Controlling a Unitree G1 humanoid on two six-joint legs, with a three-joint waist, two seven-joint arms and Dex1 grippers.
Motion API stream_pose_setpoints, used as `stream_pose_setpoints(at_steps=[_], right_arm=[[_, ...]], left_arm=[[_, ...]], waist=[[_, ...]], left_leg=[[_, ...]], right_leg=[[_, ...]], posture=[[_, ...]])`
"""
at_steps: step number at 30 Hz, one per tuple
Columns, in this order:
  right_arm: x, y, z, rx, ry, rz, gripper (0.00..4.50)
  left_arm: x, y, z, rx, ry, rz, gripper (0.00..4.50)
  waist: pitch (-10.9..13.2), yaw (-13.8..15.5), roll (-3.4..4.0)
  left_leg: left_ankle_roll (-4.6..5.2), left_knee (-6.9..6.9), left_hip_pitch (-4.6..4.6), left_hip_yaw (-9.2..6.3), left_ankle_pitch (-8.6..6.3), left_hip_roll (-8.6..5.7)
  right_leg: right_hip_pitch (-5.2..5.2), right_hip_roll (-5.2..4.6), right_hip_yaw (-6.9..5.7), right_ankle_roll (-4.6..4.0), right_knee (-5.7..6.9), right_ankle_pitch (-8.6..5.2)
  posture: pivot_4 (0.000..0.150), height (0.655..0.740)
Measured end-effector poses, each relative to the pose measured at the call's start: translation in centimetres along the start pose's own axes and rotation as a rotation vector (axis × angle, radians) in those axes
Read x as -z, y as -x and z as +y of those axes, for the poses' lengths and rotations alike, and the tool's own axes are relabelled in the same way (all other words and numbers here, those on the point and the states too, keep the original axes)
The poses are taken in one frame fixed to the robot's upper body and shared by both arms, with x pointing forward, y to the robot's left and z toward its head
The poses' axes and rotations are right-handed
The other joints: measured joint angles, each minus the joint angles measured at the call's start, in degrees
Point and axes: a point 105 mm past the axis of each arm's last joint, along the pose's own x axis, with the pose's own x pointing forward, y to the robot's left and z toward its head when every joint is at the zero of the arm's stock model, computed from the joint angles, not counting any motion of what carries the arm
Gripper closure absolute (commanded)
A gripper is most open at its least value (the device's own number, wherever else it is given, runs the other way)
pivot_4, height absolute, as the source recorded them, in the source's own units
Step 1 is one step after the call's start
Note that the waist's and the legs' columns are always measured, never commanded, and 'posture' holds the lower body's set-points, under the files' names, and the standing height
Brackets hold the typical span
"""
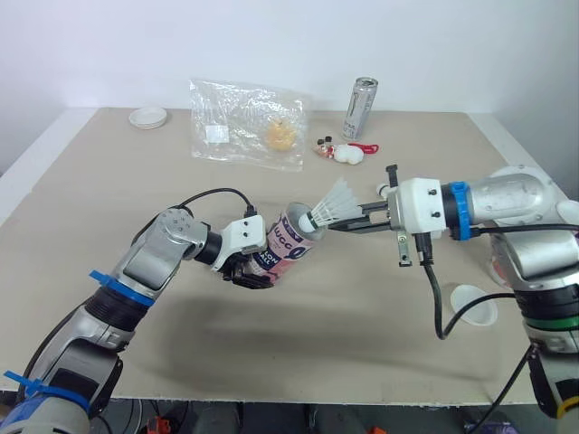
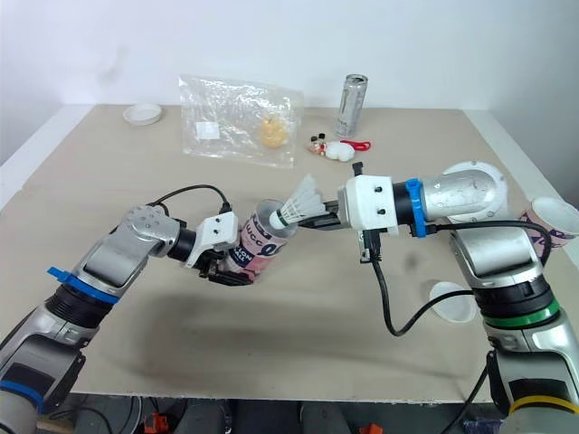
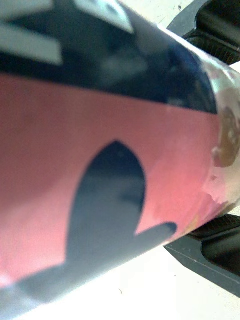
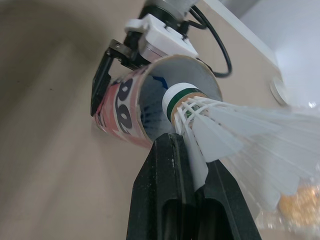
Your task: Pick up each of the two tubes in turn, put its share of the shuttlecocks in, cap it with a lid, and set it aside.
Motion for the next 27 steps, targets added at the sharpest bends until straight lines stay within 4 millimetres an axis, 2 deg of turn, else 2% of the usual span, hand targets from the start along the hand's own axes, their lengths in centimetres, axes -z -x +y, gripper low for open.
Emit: stream_pose_setpoints(at_steps=[3,6,7,9,10,12,14,17,20,21,22,23,27], right_arm=[[-0.4,-0.5,-0.4,-0.010,0.006,-0.030,3.56],[-0.4,-0.6,-0.4,-0.020,0.006,-0.036,2.06],[-0.4,-0.6,-0.5,-0.018,0.002,-0.040,1.74],[-0.5,-0.6,-0.8,-0.006,0.000,-0.043,0.61],[-0.6,-0.5,-0.9,-0.005,-0.002,-0.046,0.19],[-0.7,-0.5,-1.0,0.001,-0.043,-0.069,0.07],[-0.5,0.3,-2.0,0.106,-0.213,-0.132,0.07],[1.6,3.4,-4.0,0.380,-0.445,-0.142,0.07],[4.8,5.4,-4.4,0.637,-0.624,-0.114,0.07],[7.5,6.2,-3.6,0.785,-0.716,-0.062,0.07],[8.6,6.4,-3.0,0.825,-0.756,-0.034,0.07],[11.0,6.8,-1.7,0.919,-0.835,0.042,0.07],[13.2,7.1,-0.2,1.049,-0.922,0.128,0.07]], left_arm=[[-0.1,-0.1,-0.1,-0.004,-0.003,-0.003,1.41],[-0.1,-0.1,-0.1,-0.006,-0.004,-0.004,1.41],[0.0,-0.1,-0.1,-0.007,-0.004,-0.003,1.41],[0.0,0.0,-0.1,-0.008,-0.006,-0.001,1.41],[0.0,0.0,-0.1,-0.008,-0.004,-0.001,1.41],[0.0,0.0,-0.1,-0.008,-0.004,0.000,1.41],[0.0,0.0,-0.1,-0.007,-0.004,-0.001,1.41],[0.0,0.0,-0.1,-0.006,-0.004,-0.001,1.41],[0.1,0.0,-0.1,-0.005,-0.004,0.002,1.41],[0.1,0.0,-0.1,-0.005,-0.004,0.002,1.41],[0.1,0.0,-0.1,-0.005,-0.004,0.002,1.41],[0.1,0.1,-0.1,-0.004,-0.004,0.003,1.41],[0.2,0.2,0.0,-0.003,-0.001,0.006,1.41]], waist=[[0.00,-0.01,0.00],[0.00,0.03,0.00],[0.00,0.03,0.00],[0.00,0.00,0.01],[0.00,0.00,0.00],[0.00,-0.01,0.01],[0.01,0.07,0.00],[0.00,0.18,-0.03],[-0.02,0.12,-0.06],[-0.02,0.15,-0.06],[-0.01,0.15,-0.05],[-0.01,0.07,-0.02],[-0.02,-0.20,0.02]], left_leg=[[0.00,0.00,-0.01,-0.01,0.00,0.00],[0.00,-0.01,-0.01,-0.03,0.00,0.00],[0.00,-0.01,-0.01,-0.02,0.00,0.00],[0.00,-0.01,0.01,-0.01,0.00,0.01],[0.00,-0.01,0.02,-0.03,0.00,0.02],[0.00,-0.01,0.02,-0.03,0.00,0.03],[0.00,0.01,-0.02,-0.08,0.00,0.02],[0.00,0.03,-0.04,-0.06,0.00,0.02],[0.00,-0.05,0.02,-0.11,0.00,0.05],[0.00,-0.06,0.01,-0.18,0.00,0.05],[0.00,-0.04,-0.02,-0.19,0.00,0.04],[0.01,-0.05,-0.02,-0.11,0.01,0.03],[0.01,-0.05,-0.01,-0.08,0.01,0.03]], right_leg=[[-0.01,0.00,0.00,0.00,0.00,0.00],[0.00,0.00,-0.01,-0.01,0.00,-0.01],[0.00,0.00,-0.01,-0.01,0.00,-0.01],[-0.01,0.02,-0.01,-0.03,0.03,0.00],[0.00,0.03,-0.02,-0.04,0.03,0.00],[0.00,0.04,-0.02,-0.06,0.04,0.00],[0.00,0.03,-0.03,-0.17,0.05,0.07],[0.00,0.02,-0.03,-0.37,0.04,0.19],[0.00,0.10,-0.06,-0.38,0.07,0.14],[0.00,0.12,-0.12,-0.38,0.07,0.13],[-0.02,0.11,-0.12,-0.37,0.08,0.12],[-0.06,0.10,-0.05,-0.37,0.10,0.13],[-0.08,0.11,-0.01,-0.34,0.13,0.12]], posture=[[0.150,0.7400],[0.150,0.7400],[0.150,0.7400],[0.150,0.7400],[0.150,0.7400],[0.150,0.7400],[0.150,0.7400],[0.150,0.7400],[0.150,0.7400],[0.150,0.7400],[0.150,0.7400],[0.150,0.7400],[0.150,0.7400]])
